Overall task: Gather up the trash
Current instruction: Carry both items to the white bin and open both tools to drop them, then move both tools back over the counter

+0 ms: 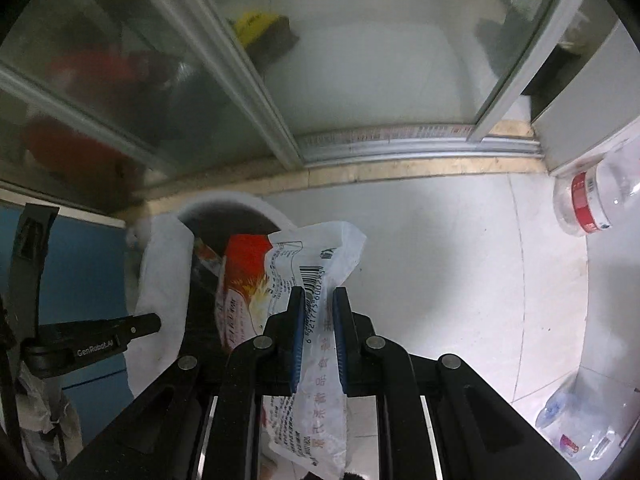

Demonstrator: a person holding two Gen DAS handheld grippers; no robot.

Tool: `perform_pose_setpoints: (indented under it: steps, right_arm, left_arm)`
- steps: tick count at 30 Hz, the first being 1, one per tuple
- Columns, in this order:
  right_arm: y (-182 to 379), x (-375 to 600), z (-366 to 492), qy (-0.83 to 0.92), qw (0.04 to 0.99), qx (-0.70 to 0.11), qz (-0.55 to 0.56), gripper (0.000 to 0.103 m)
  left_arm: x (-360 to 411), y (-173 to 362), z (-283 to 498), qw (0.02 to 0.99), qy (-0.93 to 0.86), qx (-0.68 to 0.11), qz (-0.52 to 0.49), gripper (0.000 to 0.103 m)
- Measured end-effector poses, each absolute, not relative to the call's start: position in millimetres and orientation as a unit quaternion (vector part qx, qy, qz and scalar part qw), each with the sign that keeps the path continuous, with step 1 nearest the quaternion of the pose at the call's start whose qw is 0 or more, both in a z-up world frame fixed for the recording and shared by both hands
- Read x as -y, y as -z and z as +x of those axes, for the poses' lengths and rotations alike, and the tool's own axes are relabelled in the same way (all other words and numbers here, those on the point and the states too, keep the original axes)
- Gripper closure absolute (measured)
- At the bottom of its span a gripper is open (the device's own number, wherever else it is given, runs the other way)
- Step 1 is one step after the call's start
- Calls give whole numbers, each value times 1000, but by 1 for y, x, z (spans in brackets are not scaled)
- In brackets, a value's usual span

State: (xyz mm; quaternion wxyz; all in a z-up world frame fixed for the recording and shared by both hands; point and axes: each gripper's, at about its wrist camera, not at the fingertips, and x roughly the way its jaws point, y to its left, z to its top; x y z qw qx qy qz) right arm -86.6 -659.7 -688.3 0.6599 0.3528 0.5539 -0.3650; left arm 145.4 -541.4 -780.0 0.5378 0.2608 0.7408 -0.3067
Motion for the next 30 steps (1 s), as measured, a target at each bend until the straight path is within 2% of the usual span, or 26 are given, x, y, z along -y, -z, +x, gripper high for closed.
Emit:
perform_pose_setpoints:
  steps: [1, 2, 4, 5, 7, 9, 14, 19, 30]
  right_arm:
    - [695, 656, -82, 362, 656, -559, 354, 86]
    - [701, 655, -76, 363, 654, -563, 352, 82]
    - [711, 652, -70, 362, 651, -570, 347, 58]
    - [712, 650, -67, 362, 649, -573, 346, 51]
    - [709, 648, -62, 365, 648, -579, 335, 17]
    - [707, 647, -62, 363, 649, -584, 327, 1]
    - [686, 632, -64, 349, 647, -594, 326, 0]
    - [636, 610, -70, 348, 660, -587, 314, 0]
    - [433, 566, -92, 353, 708, -549, 270, 0]
  left_arm:
    - [541, 778, 147, 540, 306, -741, 257, 2]
    - [538, 777, 149, 546, 307, -739, 250, 0]
    - [539, 772, 147, 556, 299, -733, 252, 0]
    - [538, 769, 147, 563, 295, -729, 254, 0]
    - [529, 759, 152, 586, 287, -713, 254, 0]
    - [521, 744, 153, 619, 279, -688, 258, 0]
    - [500, 690, 149, 668, 264, -644, 264, 0]
    - [489, 626, 140, 681, 267, -631, 259, 0]
    - [473, 450, 105, 691, 302, -610, 245, 0]
